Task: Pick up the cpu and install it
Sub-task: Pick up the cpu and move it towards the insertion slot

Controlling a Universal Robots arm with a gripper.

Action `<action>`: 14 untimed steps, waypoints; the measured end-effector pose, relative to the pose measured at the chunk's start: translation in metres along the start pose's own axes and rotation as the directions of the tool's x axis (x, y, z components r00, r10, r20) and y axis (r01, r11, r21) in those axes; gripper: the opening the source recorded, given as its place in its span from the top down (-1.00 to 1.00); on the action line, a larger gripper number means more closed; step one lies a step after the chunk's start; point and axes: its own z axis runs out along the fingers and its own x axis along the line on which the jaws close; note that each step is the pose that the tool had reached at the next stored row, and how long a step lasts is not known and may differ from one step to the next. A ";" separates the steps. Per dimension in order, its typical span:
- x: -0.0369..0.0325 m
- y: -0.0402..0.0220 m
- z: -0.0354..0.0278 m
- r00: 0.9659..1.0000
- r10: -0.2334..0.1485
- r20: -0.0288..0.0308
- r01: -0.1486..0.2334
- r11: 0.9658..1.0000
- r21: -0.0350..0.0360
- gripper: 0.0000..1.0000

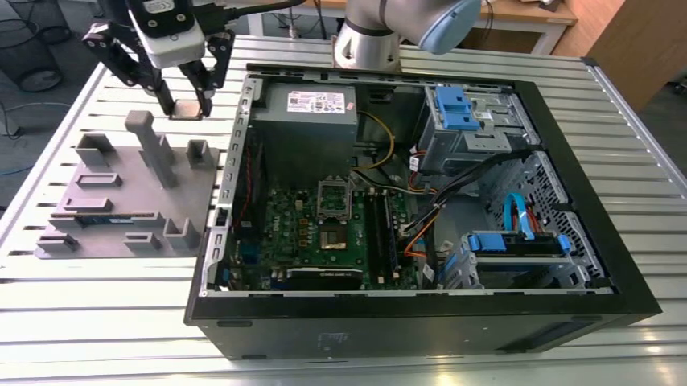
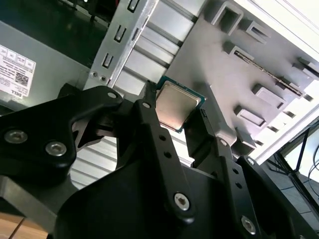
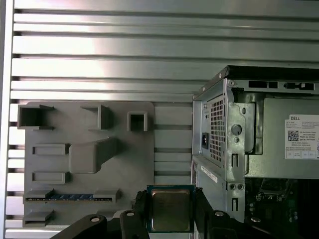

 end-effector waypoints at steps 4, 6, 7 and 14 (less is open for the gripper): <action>-0.0136 0.0000 0.0004 1.000 0.000 0.000 0.000 1.000 0.000 0.06; -0.0207 -0.0001 0.0005 1.000 0.000 0.000 0.000 1.000 0.000 0.06; -0.0241 -0.0001 0.0007 1.000 0.000 0.000 0.000 1.000 0.000 0.06; -0.0503 -0.0002 0.0014 1.000 0.000 0.000 0.000 1.000 0.000 0.06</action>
